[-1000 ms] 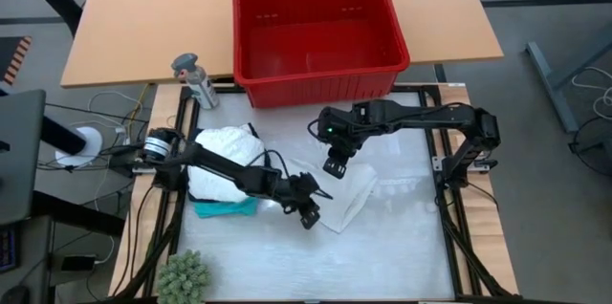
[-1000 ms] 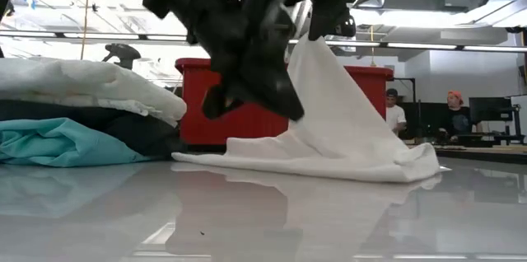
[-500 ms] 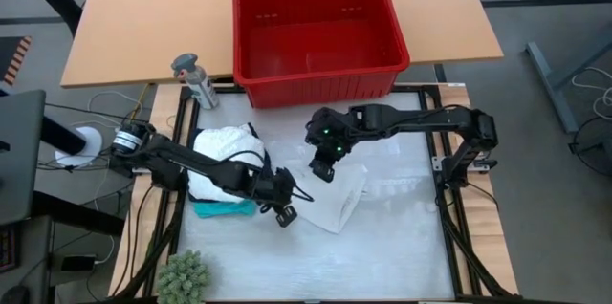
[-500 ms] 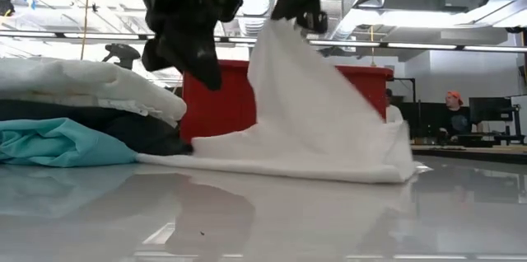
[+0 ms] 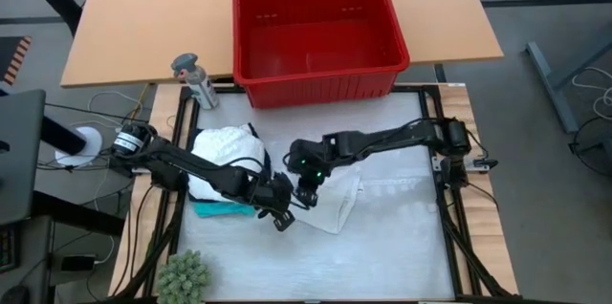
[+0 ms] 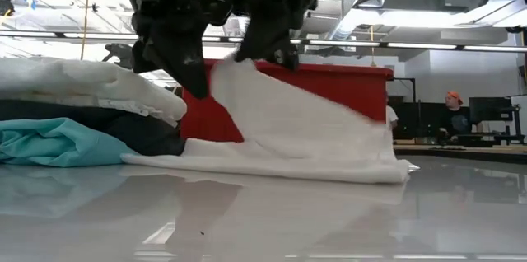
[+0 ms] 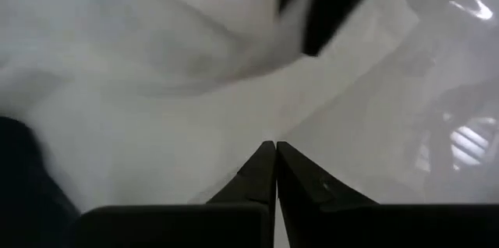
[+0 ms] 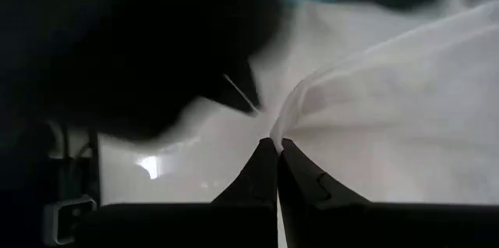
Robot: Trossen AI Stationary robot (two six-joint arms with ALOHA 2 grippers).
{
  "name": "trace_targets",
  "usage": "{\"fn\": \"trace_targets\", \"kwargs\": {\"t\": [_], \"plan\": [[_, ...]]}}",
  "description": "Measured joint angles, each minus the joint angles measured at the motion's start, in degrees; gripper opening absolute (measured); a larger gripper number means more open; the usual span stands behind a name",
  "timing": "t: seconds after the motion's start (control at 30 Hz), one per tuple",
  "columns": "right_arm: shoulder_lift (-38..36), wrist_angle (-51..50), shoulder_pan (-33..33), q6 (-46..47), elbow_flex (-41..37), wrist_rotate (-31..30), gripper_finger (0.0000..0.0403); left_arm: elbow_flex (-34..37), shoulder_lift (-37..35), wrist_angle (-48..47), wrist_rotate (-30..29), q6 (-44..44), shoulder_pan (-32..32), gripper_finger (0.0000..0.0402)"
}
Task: Fold laundry
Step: Fold the white shorts
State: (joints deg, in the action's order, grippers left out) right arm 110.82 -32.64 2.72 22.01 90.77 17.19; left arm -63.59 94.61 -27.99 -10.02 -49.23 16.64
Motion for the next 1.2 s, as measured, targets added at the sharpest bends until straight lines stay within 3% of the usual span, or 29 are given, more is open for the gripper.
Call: {"fn": "trace_targets", "kwargs": {"t": [0.33, 0.63, 0.8, 1.07, 1.2], "plan": [[3.3, 5.5, 1.3, -1.1, -0.1, 1.2, 0.0033, 0.0, -4.2, -5.3, 8.0, -1.5, 1.5, 0.0000], [4.8, 11.7, 0.4, -2.9, -0.2, 0.7, 0.0047, -0.1, -10.0, -7.1, 0.7, -4.9, 2.1, 0.0000], [4.8, 12.3, -0.8, -2.7, -0.1, 0.7, 0.0094, -0.1, -10.4, -7.3, -0.4, -5.0, 2.1, 0.0000], [4.8, 11.9, -2.7, -2.5, -0.1, 4.7, 0.0212, -0.1, -10.4, -7.3, -2.4, -5.0, 2.2, 0.0000], [3.5, 2.8, -3.0, -2.8, -0.1, 7.4, 0.0237, -0.1, -10.3, -7.3, -3.2, -4.6, 2.3, 0.0000]]}}
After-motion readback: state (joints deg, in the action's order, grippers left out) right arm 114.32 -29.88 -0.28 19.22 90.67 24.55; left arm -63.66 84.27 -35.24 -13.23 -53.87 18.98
